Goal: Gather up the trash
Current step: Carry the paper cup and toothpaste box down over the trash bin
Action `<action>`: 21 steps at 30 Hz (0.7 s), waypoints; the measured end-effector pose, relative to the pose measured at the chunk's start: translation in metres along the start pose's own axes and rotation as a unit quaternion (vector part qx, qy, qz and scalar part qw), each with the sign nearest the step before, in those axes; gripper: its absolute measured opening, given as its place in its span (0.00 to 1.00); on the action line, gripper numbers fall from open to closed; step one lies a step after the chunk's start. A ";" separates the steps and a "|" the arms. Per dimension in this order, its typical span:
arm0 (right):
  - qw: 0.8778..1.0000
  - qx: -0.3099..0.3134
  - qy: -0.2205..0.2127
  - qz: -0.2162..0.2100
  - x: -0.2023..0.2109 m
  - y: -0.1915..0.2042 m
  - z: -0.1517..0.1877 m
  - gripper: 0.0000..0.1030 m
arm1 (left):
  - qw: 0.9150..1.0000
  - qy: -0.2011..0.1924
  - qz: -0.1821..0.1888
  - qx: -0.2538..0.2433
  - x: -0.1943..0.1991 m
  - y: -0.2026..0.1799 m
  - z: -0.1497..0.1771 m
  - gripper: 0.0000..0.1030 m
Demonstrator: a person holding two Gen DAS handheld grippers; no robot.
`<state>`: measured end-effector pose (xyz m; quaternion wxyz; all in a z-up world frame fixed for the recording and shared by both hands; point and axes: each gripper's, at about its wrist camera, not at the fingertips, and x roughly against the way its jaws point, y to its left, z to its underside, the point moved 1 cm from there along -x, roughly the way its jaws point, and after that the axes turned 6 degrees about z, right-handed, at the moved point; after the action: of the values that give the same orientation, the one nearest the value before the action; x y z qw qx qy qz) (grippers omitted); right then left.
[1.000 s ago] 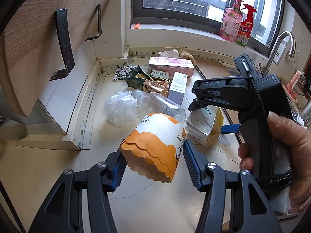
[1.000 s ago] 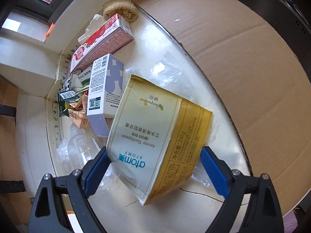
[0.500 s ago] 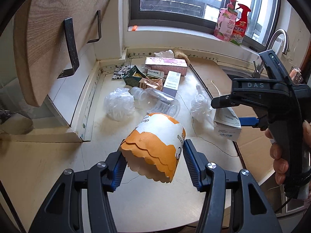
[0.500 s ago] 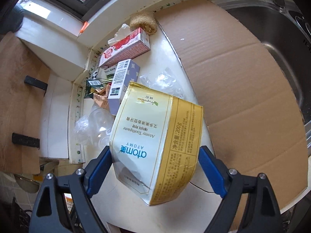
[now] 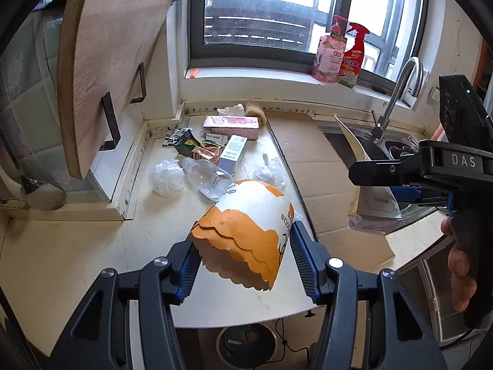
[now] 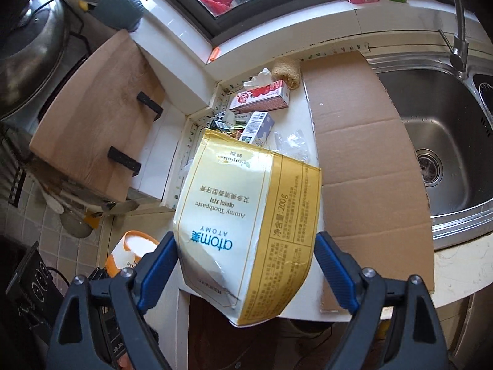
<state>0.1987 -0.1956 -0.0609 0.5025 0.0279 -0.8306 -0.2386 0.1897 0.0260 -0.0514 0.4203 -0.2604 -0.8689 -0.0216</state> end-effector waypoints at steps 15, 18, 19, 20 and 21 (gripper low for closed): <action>0.990 0.119 0.005 -0.075 0.073 -0.007 0.079 0.86 | 0.999 -0.003 -0.014 0.039 0.062 -0.075 0.065 0.53; 0.982 0.149 0.022 -0.111 0.064 -0.009 0.106 0.86 | 0.998 0.006 -0.030 0.062 0.061 -0.074 0.092 0.53; 0.980 0.157 0.028 -0.120 0.060 -0.009 0.114 0.86 | 0.997 0.010 -0.045 0.067 0.059 -0.074 0.105 0.53; 0.977 0.164 0.036 -0.131 0.056 -0.011 0.124 0.86 | 0.996 0.014 -0.055 0.069 0.057 -0.074 0.113 0.53; 0.975 0.168 0.044 -0.138 0.051 -0.012 0.131 0.86 | 0.995 0.020 -0.065 0.073 0.054 -0.073 0.124 0.53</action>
<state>0.0601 -0.1726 -0.0742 0.4891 0.2373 -0.8238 -0.1609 0.0380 0.0181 -0.0779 0.4532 -0.1711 -0.8748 0.0096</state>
